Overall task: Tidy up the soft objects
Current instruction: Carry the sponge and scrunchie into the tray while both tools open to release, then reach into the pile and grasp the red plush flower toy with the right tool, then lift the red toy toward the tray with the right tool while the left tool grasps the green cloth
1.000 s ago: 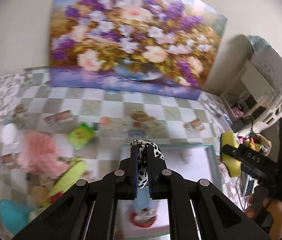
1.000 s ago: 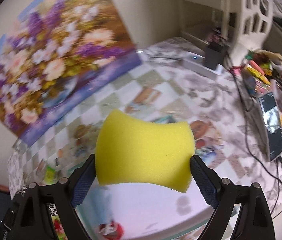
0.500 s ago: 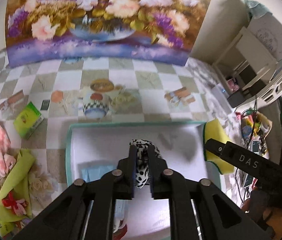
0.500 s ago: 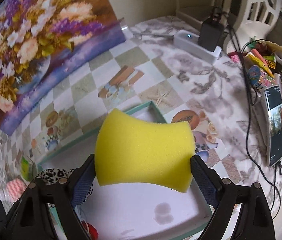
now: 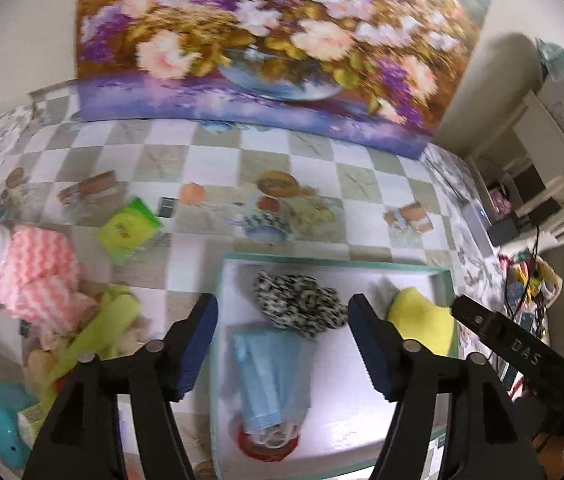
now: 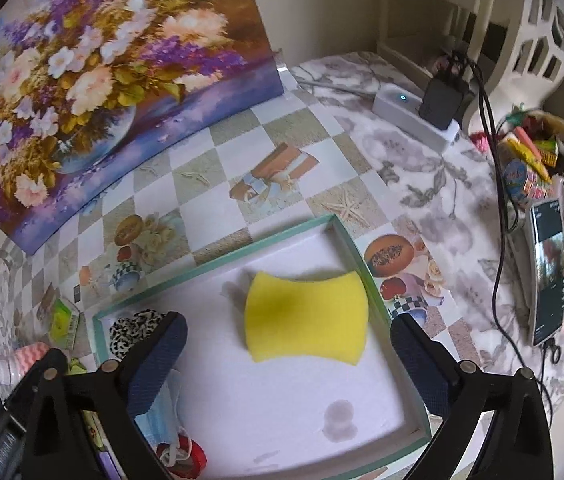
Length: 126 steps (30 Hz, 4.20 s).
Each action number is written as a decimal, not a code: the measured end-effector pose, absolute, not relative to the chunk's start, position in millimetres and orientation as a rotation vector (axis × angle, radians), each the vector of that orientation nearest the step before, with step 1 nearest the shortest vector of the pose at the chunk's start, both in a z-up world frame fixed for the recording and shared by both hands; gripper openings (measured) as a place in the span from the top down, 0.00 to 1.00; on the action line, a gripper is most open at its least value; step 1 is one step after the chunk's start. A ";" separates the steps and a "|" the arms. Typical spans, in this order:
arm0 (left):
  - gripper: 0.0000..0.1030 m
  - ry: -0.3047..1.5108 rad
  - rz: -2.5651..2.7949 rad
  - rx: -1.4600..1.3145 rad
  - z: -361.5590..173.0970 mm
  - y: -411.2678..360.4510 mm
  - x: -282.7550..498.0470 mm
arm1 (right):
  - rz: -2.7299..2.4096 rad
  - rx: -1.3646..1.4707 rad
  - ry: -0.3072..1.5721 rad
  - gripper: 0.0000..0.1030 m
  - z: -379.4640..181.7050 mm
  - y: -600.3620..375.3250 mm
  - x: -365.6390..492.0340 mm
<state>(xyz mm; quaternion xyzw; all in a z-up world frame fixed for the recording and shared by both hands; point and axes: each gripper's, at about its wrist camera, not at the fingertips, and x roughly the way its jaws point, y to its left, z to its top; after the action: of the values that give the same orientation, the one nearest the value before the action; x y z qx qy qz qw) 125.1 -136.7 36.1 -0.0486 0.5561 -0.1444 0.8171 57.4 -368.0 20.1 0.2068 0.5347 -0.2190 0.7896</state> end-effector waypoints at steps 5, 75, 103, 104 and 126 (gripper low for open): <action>0.30 1.181 -0.228 -0.146 41.7 -94.3 132.4 | -0.450 0.389 1.122 0.00 37.0 -347.8 61.3; 0.29 1.379 0.155 -0.336 -37.4 123.7 119.9 | 0.259 0.133 1.423 0.38 -84.8 -18.6 86.2; 0.29 1.385 0.101 -0.316 -34.9 104.6 120.3 | 0.227 0.173 1.416 0.51 -67.3 -53.4 86.1; 0.29 1.384 0.093 -0.317 -34.5 102.2 119.9 | 0.219 0.184 1.417 0.51 -65.4 -58.6 86.1; 0.29 1.406 -0.062 -0.101 -43.8 16.8 115.8 | -0.008 0.318 1.289 0.51 -9.4 -157.7 63.8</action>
<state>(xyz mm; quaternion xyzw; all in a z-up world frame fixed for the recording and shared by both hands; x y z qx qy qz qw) 115.8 16.8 -43.8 -0.0463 0.6459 -0.0285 0.7615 63.8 -157.7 -9.4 0.1476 0.5981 -0.0037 0.7877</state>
